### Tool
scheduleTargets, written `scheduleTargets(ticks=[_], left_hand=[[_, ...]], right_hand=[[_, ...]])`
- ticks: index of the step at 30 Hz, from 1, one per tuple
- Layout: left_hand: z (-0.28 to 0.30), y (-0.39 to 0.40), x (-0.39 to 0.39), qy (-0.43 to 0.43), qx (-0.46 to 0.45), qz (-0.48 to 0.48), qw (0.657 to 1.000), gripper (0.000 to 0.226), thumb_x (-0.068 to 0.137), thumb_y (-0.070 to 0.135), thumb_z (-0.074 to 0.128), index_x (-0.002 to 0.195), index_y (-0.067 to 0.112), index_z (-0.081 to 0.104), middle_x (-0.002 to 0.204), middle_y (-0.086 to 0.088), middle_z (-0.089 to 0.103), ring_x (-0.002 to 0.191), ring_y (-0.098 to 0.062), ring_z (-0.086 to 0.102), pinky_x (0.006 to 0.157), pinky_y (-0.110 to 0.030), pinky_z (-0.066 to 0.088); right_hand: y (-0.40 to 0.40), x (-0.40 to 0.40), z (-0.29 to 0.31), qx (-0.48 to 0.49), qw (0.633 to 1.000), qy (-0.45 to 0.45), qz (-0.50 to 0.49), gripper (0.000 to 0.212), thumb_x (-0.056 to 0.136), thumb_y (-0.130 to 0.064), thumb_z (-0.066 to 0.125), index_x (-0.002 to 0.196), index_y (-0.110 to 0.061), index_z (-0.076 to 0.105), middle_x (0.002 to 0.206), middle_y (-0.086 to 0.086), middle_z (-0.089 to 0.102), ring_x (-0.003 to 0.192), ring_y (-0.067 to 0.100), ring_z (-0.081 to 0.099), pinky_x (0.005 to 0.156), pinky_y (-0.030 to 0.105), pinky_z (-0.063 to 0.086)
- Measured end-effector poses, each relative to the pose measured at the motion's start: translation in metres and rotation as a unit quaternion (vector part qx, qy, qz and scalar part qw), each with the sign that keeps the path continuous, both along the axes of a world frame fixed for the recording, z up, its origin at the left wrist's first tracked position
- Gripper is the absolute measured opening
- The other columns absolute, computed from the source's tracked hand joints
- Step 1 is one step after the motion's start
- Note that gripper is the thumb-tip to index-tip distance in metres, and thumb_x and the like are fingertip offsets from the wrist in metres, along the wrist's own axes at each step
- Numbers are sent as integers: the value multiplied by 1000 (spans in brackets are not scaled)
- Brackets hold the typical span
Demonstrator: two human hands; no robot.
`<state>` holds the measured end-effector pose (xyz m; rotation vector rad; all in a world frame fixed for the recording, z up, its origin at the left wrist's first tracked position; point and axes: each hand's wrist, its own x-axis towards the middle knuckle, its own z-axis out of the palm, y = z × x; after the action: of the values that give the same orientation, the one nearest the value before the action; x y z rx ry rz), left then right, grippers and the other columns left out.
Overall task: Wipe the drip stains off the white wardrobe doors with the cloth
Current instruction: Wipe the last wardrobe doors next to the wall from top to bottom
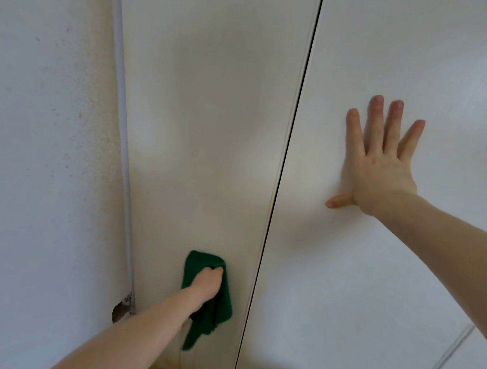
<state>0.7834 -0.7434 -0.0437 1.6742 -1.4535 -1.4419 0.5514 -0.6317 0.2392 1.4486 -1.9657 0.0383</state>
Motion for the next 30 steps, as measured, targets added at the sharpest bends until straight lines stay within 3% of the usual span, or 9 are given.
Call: scheduleTargets(ticks=[4,8,11,14,17,21,24,28,30], left_hand=[[-10,28,-46,64,52,-51,995,46,105,38,37,138,9,50,127,-10,58,115,-26,55,109,-39,43],[10,55,-67,149,94,-101,979,17,105,29,38,105,22,54,111,-3,57,104,-19,54,105,-36,48],[21,66,-61,158,73,-111,978,16,104,25,41,107,20,56,113,-4,60,103,-18,57,99,-34,51],[27,64,-40,133,16,-89,987,27,103,29,45,115,12,62,116,-8,65,108,-23,61,101,-36,50],[41,47,-6,63,-75,-50,994,23,105,29,45,107,11,59,112,-6,63,103,-21,58,89,-27,44],[59,6,44,4,-171,22,985,21,104,27,49,102,9,61,103,-11,66,93,-24,60,88,-32,48],[72,-26,77,-19,-182,69,981,30,105,28,48,102,3,64,88,-10,62,82,-23,58,77,-31,44],[71,-62,101,-4,-143,110,984,34,105,30,45,95,3,64,87,-12,58,93,-31,56,87,-37,44],[59,-72,98,5,-105,115,988,37,107,30,43,106,-1,64,94,-11,58,98,-31,54,94,-37,42]], right_hand=[[2,2,0,0,1000,-2,-2,176,41,-87,76,151,-9,-38,152,25,-47,147,51,-31,118,73,-7],[3,2,1,-2,1000,3,-1,176,42,-87,75,152,-9,-37,155,25,-44,148,51,-30,119,73,-4],[5,2,1,-4,1000,2,-1,175,43,-89,74,152,-8,-37,156,26,-43,147,51,-31,119,73,-1],[7,3,2,-3,1000,1,-5,173,45,-90,71,150,-8,-39,155,26,-44,147,51,-32,120,73,-1],[6,3,2,-2,1000,5,-8,172,47,-90,71,149,-7,-41,154,26,-45,147,51,-32,120,73,0],[5,0,2,-10,1000,2,1,173,46,-87,75,150,-9,-39,156,25,-43,147,50,-32,120,73,-1],[2,-2,0,-15,1000,4,5,175,44,-88,75,151,-9,-38,156,25,-42,148,51,-31,119,73,-2],[-2,-4,-3,-17,1000,7,3,176,40,-88,74,153,-9,-36,157,25,-40,148,50,-29,119,73,-2],[-4,-6,-3,-18,1000,8,5,177,40,-88,75,153,-10,-36,157,25,-40,149,50,-29,119,73,-4]])
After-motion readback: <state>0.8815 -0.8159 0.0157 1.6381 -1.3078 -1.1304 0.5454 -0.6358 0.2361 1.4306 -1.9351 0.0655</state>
